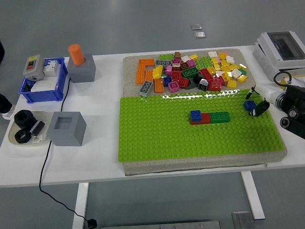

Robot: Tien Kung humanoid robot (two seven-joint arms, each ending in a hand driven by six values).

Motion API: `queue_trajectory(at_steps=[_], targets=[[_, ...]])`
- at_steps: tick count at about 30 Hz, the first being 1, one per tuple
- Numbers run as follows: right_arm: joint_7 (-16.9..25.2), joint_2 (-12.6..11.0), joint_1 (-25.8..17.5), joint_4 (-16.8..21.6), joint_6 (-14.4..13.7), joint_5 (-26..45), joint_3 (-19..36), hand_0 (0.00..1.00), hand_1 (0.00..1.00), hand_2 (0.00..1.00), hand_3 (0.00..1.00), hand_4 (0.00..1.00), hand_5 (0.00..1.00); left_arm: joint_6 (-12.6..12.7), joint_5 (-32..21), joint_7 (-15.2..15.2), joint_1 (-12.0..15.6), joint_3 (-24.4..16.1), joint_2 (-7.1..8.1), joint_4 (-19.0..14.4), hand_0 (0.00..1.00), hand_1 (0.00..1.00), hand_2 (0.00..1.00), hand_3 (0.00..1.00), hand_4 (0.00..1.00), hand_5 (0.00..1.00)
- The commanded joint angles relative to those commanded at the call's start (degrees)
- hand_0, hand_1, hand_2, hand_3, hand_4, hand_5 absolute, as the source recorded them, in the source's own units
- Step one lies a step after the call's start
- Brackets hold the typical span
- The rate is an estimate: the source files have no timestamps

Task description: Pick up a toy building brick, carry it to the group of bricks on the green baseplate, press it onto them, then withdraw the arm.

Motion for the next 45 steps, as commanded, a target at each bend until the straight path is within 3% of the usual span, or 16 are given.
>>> queue_trajectory(at_steps=[19, 20, 29, 37, 38, 45], targets=[[-0.6, 0.5, 0.5, -2.0, 1.9, -0.3, 1.4, 0.998, 0.998, 0.998, 0.714, 0.786, 0.031, -0.1, -0.5, -0.2, -0.2, 0.5, -0.04, 0.0, 0.863, 0.902, 0.879, 0.641, 0.916, 0.501], [-0.6, 0.5, 0.5, -2.0, 2.0, -0.3, 1.4, 0.998, 0.998, 0.998, 0.686, 0.661, 0.002, -0.1, -0.6, -0.2, -0.2, 0.6, -0.04, 0.0, 0.862, 0.902, 0.876, 0.641, 0.915, 0.502], [-1.0, 1.0, 0.1, -1.9, 3.3, -0.8, 2.4, 0.998, 0.998, 0.998, 0.685, 0.660, 0.002, -2.0, -1.5, -0.3, -0.2, 1.5, -0.12, 0.1, 0.862, 0.902, 0.875, 0.642, 0.916, 0.501], [-1.3, 1.0, -0.1, -1.8, 3.5, -0.7, 2.6, 0.998, 0.998, 0.998, 0.681, 0.630, 0.002, -2.0, -1.9, -0.5, -0.1, 1.4, -0.08, 0.1, 0.862, 0.902, 0.876, 0.642, 0.917, 0.500], [-1.3, 1.0, -0.1, -1.7, 3.5, -0.6, 2.5, 0.998, 0.998, 0.998, 0.677, 0.587, 0.002, -2.0, -1.9, -0.5, -0.1, 1.4, -0.08, 0.1, 0.862, 0.902, 0.875, 0.642, 0.920, 0.501], [-1.4, 1.0, -0.2, -1.4, 3.2, -0.2, 2.4, 0.998, 0.998, 0.998, 0.656, 0.597, 0.002, -1.9, -2.0, -0.5, -0.1, 1.4, -0.11, 0.1, 0.862, 0.902, 0.874, 0.643, 0.919, 0.499]])
